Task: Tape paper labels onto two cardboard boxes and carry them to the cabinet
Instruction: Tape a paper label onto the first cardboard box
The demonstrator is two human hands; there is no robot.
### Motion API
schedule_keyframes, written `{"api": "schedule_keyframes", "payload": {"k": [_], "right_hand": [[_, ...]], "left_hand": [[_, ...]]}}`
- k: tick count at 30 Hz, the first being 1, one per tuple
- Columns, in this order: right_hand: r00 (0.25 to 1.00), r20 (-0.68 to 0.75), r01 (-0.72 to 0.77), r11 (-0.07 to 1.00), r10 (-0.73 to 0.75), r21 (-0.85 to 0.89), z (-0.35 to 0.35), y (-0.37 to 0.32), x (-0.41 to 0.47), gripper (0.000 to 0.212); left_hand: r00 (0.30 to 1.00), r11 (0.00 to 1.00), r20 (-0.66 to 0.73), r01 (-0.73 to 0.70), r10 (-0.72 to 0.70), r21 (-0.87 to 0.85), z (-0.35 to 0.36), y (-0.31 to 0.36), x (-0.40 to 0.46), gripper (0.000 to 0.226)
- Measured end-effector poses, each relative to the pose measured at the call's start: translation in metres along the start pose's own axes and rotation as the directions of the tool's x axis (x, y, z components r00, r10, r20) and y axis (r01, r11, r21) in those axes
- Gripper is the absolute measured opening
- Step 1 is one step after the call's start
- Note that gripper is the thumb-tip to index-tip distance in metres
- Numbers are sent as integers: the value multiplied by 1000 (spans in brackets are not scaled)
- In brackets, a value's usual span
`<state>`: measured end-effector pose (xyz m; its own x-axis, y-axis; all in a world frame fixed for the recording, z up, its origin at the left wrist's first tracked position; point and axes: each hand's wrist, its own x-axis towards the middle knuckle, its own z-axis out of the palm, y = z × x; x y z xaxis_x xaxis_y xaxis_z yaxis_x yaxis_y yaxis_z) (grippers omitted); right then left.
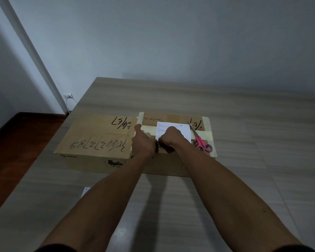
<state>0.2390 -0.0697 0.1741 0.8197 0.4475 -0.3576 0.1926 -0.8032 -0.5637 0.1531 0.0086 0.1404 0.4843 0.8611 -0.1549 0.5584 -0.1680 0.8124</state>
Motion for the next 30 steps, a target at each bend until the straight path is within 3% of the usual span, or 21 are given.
{"api": "schedule_keyframes", "payload": {"k": [4,8,13,16,18,20,23,26,30], "right_hand": [[999,-42,-16,998,13,-64,-10,10,1,50],[998,-69,-10,996,4,-87,-14,15,-2,64],[999,-51,-6,999,4,-42,-21,21,-5,58],[997,-53,58,998,-59,-28,-21,29,-6,42],[981,-148,124,992,-124,-4,-20,38,-7,32],[921,-366,136,991,-130,-10,-25,50,-11,25],[825,-555,14,987,-103,-161,-34,67,-12,23],[855,-518,-113,971,-14,-212,-42,83,-11,28],[883,-467,-161,965,48,-205,-39,94,-13,23]], "left_hand": [[1000,999,-16,-25,25,35,-7,-1,7,97],[998,996,6,-56,56,65,-15,-4,12,114],[985,984,34,-171,169,59,-20,-10,13,115],[956,961,95,-278,278,-10,-23,-20,11,103],[934,937,85,-342,347,-76,-27,-26,10,77],[896,900,86,-428,435,-85,-30,-29,7,55],[844,852,143,-524,516,18,-34,-28,3,48],[793,788,220,-601,569,131,-37,-28,0,48],[748,737,309,-652,587,178,-39,-28,-2,57]]}}
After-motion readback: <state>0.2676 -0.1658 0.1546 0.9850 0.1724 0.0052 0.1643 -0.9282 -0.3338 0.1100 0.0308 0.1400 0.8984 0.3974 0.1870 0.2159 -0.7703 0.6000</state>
